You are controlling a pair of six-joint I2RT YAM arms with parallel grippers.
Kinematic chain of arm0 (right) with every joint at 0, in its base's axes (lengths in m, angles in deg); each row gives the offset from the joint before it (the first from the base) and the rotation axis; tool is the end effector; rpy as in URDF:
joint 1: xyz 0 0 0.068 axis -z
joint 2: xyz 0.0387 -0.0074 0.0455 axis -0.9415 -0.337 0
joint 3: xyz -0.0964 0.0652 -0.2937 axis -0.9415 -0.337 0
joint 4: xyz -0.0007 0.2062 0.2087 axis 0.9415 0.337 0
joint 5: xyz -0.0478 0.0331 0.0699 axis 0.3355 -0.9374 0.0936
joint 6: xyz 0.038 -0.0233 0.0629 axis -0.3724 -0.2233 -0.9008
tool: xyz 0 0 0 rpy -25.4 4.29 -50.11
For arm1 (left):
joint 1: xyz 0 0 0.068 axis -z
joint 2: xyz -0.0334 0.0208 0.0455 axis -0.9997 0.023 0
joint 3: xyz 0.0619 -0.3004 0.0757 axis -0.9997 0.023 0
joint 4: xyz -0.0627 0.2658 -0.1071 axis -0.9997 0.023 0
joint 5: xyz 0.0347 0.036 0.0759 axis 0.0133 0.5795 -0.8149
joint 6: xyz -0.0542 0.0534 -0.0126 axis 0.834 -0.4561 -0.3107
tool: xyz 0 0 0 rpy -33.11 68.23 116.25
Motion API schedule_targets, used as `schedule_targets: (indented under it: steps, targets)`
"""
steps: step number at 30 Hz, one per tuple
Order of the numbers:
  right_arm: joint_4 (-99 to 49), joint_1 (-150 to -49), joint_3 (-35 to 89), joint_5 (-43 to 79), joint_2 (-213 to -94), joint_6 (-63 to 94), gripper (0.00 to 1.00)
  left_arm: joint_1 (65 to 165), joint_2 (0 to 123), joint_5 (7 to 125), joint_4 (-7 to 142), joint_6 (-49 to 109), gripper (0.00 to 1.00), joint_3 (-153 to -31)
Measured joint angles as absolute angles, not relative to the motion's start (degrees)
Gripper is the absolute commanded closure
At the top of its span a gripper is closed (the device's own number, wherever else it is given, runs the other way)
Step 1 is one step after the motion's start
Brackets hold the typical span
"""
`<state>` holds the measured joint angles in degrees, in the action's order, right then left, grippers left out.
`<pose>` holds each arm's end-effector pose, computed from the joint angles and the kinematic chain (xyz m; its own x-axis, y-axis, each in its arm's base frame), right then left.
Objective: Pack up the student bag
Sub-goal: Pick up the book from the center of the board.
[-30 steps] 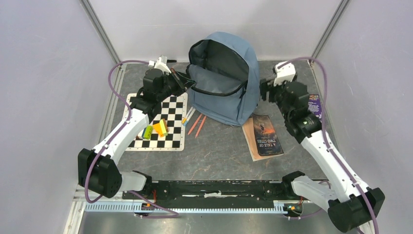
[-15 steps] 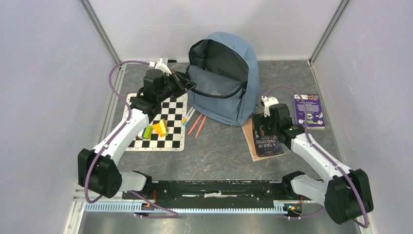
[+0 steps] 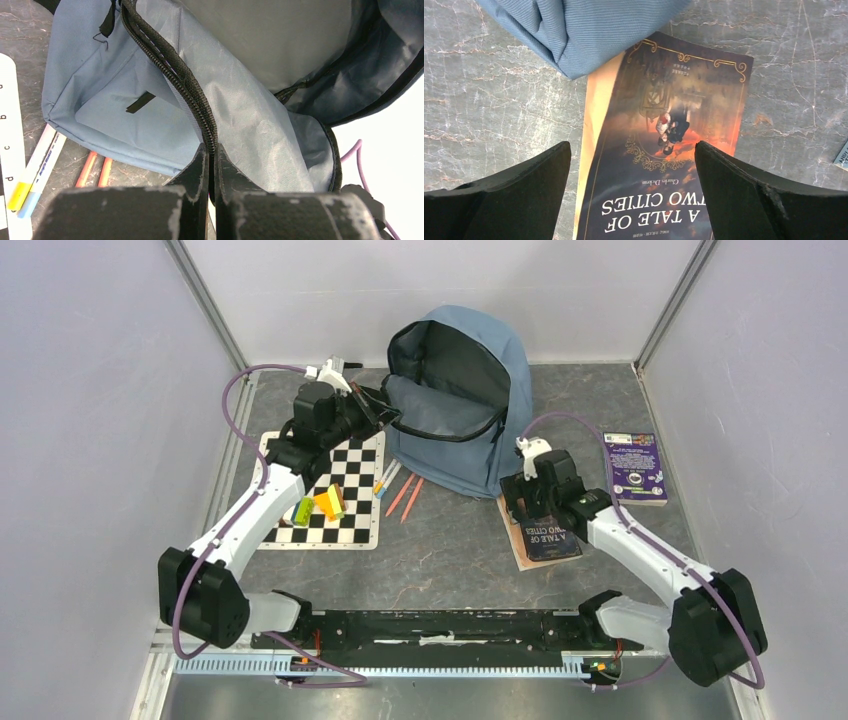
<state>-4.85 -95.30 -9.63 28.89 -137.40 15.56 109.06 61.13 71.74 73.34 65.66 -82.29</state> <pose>0.2396 0.1072 0.2223 -0.7014 -0.1965 -0.6851 -0.3008 0.9531 0.0346 0.3309 -0.1400 0.3677 -0.5917 -0.5365 -0.6017 0.1825 0.6379 -0.7482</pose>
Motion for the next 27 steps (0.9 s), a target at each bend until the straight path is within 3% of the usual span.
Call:
schedule_targets:
  steps: [15,17,21,22,27]
  targets:
    - [-9.11,-105.61,-15.68,40.25,-146.12,18.16,0.03,109.06,59.64,71.7,73.89,65.64,0.98,-82.27]
    - [-9.68,-105.79,-15.66,41.08,-146.49,18.09,0.14,109.06,59.64,71.68,73.89,65.64,0.98,-82.27]
    - [-10.64,-105.94,-14.92,42.33,-148.11,17.72,0.44,109.06,59.64,71.65,73.89,65.64,0.98,-82.27]
    - [-10.9,-105.92,-14.61,42.55,-148.43,17.72,0.56,109.06,59.64,71.65,73.89,65.64,0.98,-82.27]
    - [-12.67,-104.17,-13.78,43.18,-148.96,17.11,0.9,109.06,59.64,71.68,73.89,65.57,0.98,-82.27]
